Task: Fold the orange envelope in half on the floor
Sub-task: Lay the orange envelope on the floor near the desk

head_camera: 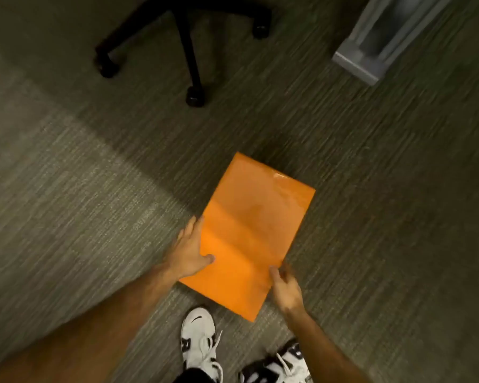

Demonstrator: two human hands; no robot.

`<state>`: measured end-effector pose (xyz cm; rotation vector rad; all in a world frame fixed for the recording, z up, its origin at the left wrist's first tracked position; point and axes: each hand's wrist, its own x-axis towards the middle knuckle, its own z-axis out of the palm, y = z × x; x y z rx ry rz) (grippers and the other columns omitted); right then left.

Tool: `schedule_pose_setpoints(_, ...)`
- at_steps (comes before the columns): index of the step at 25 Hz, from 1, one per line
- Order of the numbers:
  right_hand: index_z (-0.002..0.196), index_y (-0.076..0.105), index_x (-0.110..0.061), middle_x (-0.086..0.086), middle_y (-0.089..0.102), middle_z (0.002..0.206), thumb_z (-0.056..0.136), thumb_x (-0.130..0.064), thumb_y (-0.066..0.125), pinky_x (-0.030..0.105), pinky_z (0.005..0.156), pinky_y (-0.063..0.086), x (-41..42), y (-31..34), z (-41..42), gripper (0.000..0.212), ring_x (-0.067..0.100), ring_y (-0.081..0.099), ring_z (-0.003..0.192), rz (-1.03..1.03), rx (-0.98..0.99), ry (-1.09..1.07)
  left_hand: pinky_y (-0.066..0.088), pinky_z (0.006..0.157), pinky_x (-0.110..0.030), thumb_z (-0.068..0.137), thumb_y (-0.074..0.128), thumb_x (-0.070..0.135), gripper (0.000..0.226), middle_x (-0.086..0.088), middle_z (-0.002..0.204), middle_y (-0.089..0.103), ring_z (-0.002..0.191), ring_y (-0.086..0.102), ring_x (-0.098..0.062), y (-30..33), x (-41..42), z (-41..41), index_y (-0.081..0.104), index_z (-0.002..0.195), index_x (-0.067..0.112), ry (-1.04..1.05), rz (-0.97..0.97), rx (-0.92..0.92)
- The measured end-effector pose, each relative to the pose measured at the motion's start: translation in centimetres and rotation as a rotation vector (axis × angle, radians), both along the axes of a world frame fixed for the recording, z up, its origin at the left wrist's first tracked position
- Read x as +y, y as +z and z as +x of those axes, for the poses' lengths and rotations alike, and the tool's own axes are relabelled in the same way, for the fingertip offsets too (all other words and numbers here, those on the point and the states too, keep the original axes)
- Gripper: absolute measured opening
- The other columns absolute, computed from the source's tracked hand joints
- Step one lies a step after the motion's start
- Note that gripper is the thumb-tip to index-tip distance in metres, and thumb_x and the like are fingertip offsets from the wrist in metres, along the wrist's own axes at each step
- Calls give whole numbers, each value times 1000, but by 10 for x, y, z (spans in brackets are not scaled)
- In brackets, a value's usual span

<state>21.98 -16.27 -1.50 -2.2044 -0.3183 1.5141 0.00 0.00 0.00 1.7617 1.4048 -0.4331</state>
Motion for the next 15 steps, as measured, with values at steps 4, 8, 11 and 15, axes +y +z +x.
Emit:
schedule_pose_setpoints(4,157,12,-20,13,46,149,88,-28,73,53,107,43,-1,-28,-17,92,35,51,130,44,66,-73,43,102,-53,69,86,39,131,-6,165,-7,146,23,-36,-32,-9,-10,-15,152,45,14,-107,18)
schedule_pose_setpoints(8,158,5,-26,15,51,145,86,-18,74,53,103,45,-17,-21,-9,100,39,53,126,13,-16,53,54,72,-38,63,90,19,144,0,157,2,123,45,-37,-31,-19,-8,-23,139,64,-105,-67,-6)
schedule_pose_setpoints(11,157,8,-29,12,57,140,84,-18,73,48,100,47,-27,-13,15,99,38,56,122,-32,-69,86,53,72,-33,62,90,17,143,4,152,7,122,45,-32,-25,-28,1,-20,139,66,-95,-93,-49)
schedule_pose_setpoints(15,155,19,-23,12,54,143,81,-4,75,51,101,47,-36,17,64,95,32,57,123,36,-17,-7,52,83,-32,62,89,23,137,7,152,6,131,37,-29,-2,-32,41,-14,140,68,-102,-105,-153)
